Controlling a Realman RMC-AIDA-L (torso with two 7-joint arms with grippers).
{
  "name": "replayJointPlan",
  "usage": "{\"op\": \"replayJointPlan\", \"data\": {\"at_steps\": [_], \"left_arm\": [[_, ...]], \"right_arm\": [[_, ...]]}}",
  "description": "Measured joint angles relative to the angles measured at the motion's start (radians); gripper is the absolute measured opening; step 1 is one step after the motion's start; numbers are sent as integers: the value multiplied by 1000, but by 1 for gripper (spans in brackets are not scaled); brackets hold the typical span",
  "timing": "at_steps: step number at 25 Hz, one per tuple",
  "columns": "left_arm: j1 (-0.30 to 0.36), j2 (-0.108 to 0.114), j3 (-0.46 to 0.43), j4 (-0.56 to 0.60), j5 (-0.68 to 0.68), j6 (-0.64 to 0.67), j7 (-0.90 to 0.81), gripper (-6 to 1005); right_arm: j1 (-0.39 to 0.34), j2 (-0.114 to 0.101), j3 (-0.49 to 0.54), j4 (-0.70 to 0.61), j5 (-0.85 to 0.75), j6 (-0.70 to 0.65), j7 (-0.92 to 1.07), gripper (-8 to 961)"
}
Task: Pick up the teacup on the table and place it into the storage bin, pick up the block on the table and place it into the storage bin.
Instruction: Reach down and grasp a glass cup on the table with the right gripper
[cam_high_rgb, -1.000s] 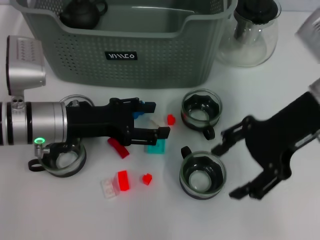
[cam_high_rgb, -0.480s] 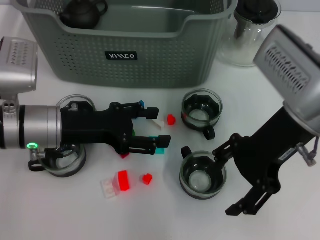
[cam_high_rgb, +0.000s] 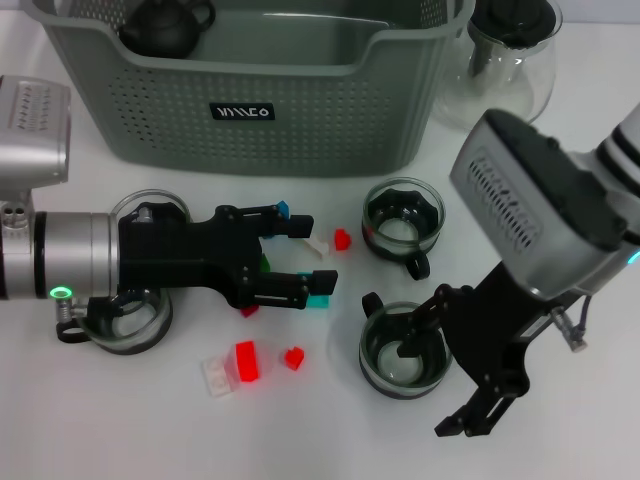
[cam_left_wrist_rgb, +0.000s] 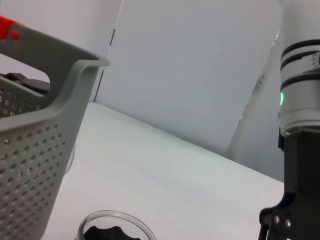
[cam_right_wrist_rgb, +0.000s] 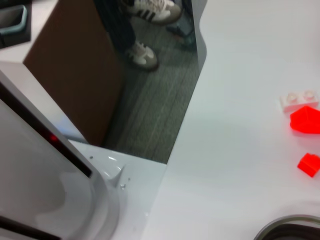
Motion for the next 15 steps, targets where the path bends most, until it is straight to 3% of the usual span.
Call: {"op": "replayJointPlan", "data": {"at_steps": [15], "left_arm": [[-2,10,-22,0,-2,-9,1,841]], "right_arm": [[-5,-1,-141,24,-8,180,-10,870]]}}
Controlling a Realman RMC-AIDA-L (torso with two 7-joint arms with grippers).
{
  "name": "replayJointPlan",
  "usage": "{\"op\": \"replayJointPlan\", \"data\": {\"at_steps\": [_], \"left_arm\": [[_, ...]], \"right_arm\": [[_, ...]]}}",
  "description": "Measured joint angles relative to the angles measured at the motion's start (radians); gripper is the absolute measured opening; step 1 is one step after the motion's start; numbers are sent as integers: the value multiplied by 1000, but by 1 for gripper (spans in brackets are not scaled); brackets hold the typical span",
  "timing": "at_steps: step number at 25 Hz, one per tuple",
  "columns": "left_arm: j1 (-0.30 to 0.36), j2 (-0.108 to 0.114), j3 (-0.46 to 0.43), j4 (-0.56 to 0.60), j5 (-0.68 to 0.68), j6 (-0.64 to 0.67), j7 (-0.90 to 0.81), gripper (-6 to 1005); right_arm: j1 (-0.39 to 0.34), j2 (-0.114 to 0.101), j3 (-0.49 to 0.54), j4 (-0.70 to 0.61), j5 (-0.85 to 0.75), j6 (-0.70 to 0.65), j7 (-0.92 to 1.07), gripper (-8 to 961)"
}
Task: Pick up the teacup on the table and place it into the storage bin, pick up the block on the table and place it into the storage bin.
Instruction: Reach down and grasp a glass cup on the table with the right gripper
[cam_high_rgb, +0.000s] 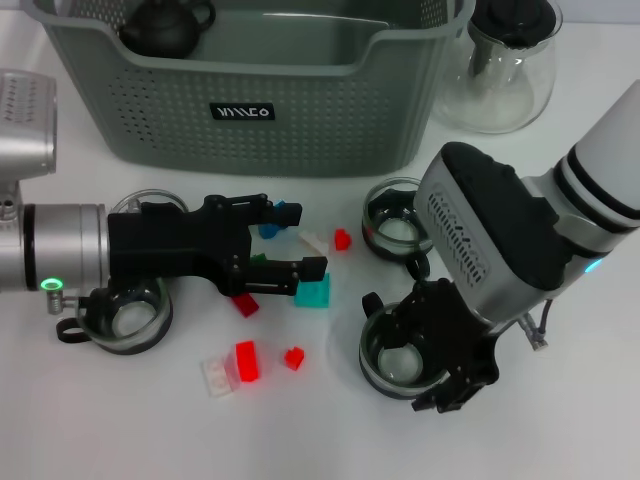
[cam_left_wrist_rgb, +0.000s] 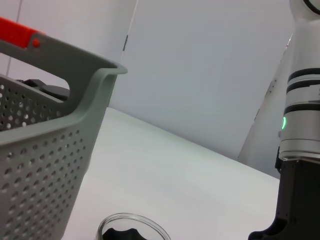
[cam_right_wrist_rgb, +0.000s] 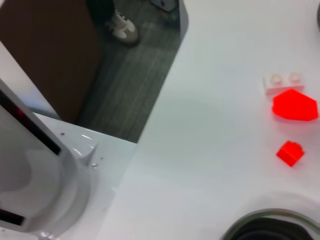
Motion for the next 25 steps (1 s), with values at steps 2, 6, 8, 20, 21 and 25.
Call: {"op": "replayJointPlan", "data": {"at_steps": [2,6,8,20,21,25], "left_arm": [[-2,2,0,0,0,0,0,841],[-2,2,0,-1,5,-1,0,842],[-2,2,0,-2,8,-5,0,842],[4,7,6,-6,12,-6,0,841],[4,7,6,-7,12,-4,0,841],[4,7,4,-6,12,3,0,842]], "right_arm": [[0,0,-11,0,0,18,0,814],[0,1,-43,1,0,48,2,701],[0,2,-58,0,0,52,7,700],[25,4,-122,8,-19,52,95,611],[29,4,-124,10,-24,52,108,577],[35,3,-127,8,-28,34,125,438]]}}
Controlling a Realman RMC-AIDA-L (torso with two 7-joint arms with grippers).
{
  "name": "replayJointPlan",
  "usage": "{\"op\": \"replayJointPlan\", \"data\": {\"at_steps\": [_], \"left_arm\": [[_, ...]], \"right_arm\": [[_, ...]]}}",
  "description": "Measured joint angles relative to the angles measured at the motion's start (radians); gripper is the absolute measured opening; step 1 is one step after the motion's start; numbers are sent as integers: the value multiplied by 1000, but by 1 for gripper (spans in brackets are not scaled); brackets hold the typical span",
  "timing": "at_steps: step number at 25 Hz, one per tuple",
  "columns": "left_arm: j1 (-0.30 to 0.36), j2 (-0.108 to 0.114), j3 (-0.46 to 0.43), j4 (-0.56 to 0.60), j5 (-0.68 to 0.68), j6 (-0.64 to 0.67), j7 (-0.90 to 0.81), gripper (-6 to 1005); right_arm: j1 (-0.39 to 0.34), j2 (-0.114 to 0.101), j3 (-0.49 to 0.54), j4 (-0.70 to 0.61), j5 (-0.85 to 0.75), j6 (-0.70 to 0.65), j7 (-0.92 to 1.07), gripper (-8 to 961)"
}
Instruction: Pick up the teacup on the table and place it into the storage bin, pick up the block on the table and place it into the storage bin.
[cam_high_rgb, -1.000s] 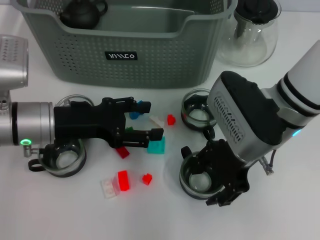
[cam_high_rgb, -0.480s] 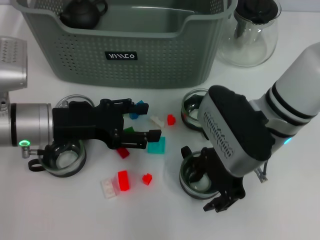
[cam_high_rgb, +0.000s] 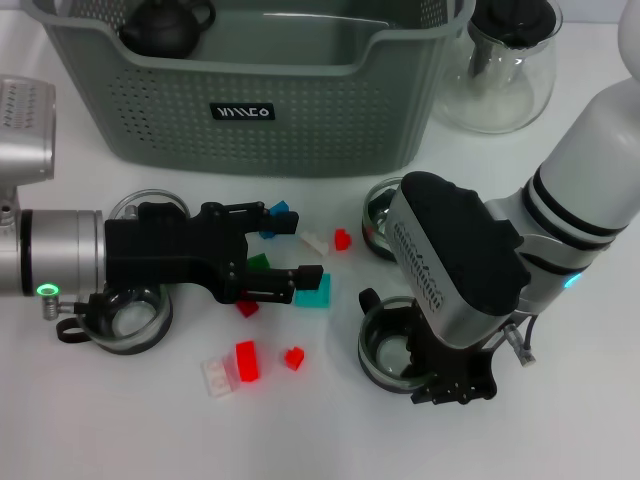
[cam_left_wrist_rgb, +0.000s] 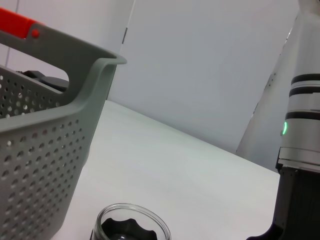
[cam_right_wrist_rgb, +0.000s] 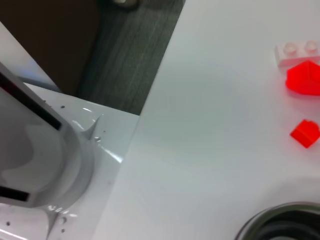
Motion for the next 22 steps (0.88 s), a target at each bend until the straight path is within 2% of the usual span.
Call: {"op": "replayJointPlan", "data": {"at_steps": [5,11,17,22], "left_arm": [[0,0,-2,0,0,0,0,841],[0,0,-3,0,0,3,0,842],[-1,2,-3,2,0,11,0,841],[0,5,-3,1,0,11,0,841]], "right_arm": [[3,0,0,-2,1,-22,19,203],[6,-1,16,-7,12,-40,38,71],[-12,-3,54,-54,16,-82,42,67],[-7,-5,195,-68,32,-165,43,64]]}}
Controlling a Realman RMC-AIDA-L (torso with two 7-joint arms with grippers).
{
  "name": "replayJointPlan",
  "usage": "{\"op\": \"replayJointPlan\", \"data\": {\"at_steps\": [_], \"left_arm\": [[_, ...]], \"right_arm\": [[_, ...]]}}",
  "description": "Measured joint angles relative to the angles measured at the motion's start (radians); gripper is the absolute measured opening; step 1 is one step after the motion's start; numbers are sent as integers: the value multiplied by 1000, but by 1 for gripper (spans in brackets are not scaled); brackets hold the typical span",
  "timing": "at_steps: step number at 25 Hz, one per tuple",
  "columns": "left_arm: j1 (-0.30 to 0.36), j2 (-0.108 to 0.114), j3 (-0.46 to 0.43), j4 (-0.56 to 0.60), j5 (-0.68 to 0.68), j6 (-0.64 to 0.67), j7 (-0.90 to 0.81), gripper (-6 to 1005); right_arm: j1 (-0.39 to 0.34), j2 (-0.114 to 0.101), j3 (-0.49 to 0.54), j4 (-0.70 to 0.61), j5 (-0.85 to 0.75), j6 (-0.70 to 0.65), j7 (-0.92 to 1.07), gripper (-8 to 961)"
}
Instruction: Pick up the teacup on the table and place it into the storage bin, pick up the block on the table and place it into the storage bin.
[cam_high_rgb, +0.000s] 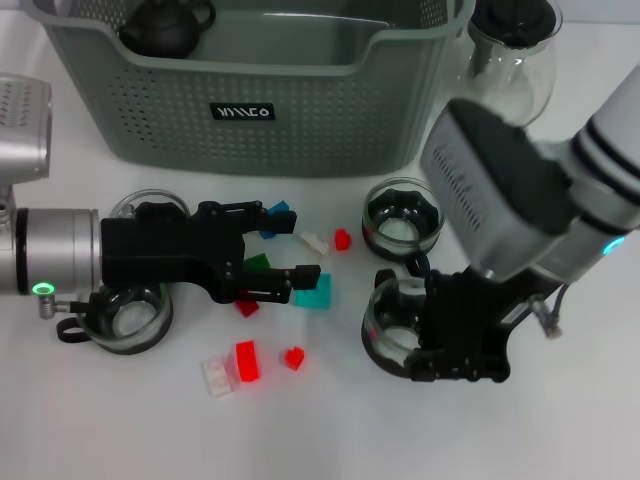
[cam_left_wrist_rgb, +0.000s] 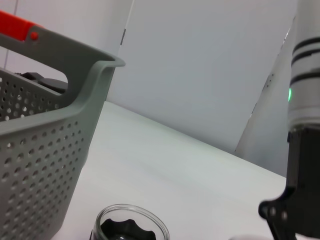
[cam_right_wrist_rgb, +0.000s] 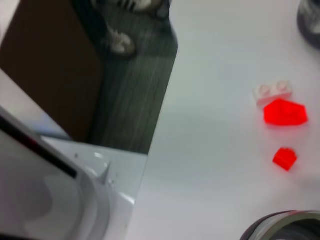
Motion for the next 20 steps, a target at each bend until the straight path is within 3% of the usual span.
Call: {"op": "replayJointPlan", "data": {"at_steps": [11,16,20], "left_arm": [[2,3,-2,7,-5,17,-6,841],[5,9,-3,9,-1,16,-6,842],[13,11,-3,15,2,2,-1,842]], "right_arm": [[36,-24,393,-8,6,-245,13,61],[26,-56,462,-39,137,-255,101,59],[39,-63,551,-52,277,-254,141,57]]}}
